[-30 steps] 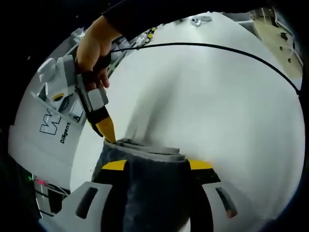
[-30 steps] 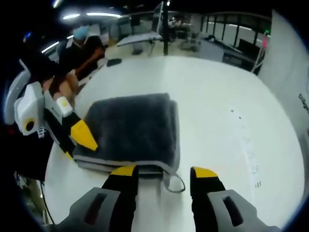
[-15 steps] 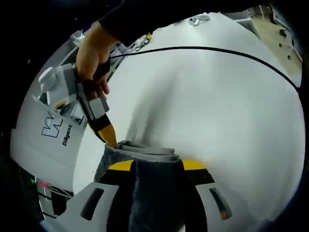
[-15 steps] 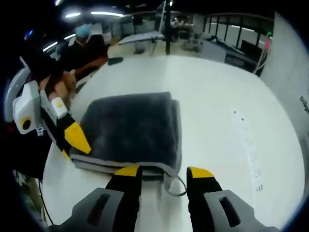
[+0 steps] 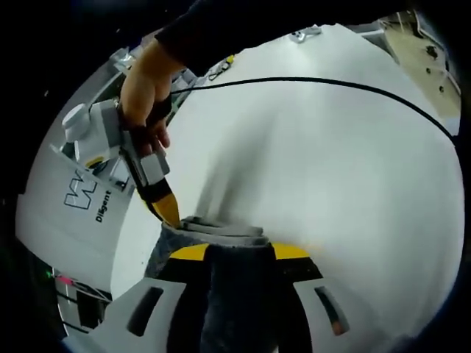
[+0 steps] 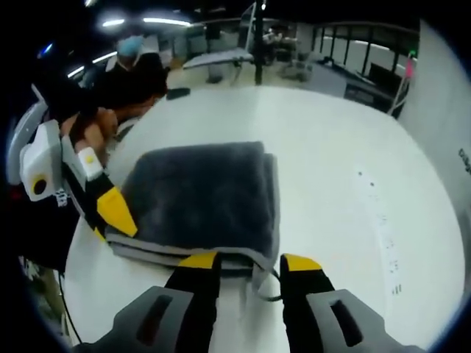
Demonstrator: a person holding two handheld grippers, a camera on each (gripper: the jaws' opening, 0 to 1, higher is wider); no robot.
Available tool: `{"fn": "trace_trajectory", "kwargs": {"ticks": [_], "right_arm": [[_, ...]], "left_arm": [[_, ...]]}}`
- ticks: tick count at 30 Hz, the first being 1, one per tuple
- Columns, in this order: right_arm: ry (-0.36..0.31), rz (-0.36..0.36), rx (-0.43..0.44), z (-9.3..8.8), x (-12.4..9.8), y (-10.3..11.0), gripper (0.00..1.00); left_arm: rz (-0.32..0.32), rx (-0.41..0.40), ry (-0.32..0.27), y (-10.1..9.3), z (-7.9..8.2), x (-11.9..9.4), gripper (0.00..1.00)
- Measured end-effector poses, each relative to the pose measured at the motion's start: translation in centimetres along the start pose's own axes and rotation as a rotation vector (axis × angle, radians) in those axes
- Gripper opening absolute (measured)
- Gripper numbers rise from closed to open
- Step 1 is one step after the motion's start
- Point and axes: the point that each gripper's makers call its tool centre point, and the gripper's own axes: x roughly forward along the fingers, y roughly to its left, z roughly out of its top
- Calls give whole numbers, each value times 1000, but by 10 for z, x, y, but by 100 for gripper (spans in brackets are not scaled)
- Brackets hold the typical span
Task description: Open the folded towel by lifting each exposed corner and separating the folded layers until the towel lies flat within the target outline without major curled edges
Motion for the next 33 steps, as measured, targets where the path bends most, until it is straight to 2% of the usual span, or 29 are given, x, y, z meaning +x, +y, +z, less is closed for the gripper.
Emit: {"fn": "trace_trajectory", "kwargs": {"ticks": [4,14,29,33], "right_arm": [[4,3,-1,0,2,2,30],[11,-3,-13,0,2,2,16],[16,-33,-5,-3,6,5,7],[6,-45,2,0,5,-1,3]], "left_arm": [[9,10,-5,1,1,-1,27],[28,40,-17,3,2,-4,15],[45,36,-33,5,4,-10,11],[51,34,-36,6,5,-10,10]]}}
